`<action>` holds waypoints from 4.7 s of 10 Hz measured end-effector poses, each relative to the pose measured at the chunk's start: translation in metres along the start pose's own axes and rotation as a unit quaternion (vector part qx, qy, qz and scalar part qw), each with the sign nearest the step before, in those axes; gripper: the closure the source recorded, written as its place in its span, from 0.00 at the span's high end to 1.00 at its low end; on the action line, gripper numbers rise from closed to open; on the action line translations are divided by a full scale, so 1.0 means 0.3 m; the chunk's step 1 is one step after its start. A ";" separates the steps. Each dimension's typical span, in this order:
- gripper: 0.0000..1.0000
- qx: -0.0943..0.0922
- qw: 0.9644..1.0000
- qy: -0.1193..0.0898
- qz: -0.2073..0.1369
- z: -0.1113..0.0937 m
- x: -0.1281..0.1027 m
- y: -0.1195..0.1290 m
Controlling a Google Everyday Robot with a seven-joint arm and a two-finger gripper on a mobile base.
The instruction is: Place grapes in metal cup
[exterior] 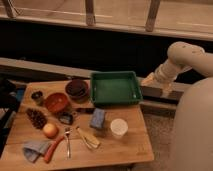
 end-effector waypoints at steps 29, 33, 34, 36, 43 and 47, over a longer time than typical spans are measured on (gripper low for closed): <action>0.74 -0.173 0.918 0.028 -0.355 0.139 0.210 1.120; 0.74 -0.221 0.871 0.033 -0.437 0.135 0.343 1.429; 0.74 -0.233 0.860 0.033 -0.454 0.132 0.372 1.498; 0.74 -0.248 0.844 0.034 -0.474 0.125 0.410 1.577; 0.74 -0.240 0.835 0.024 -0.495 0.165 0.453 1.633; 0.74 -0.220 0.807 0.012 -0.548 0.228 0.541 1.879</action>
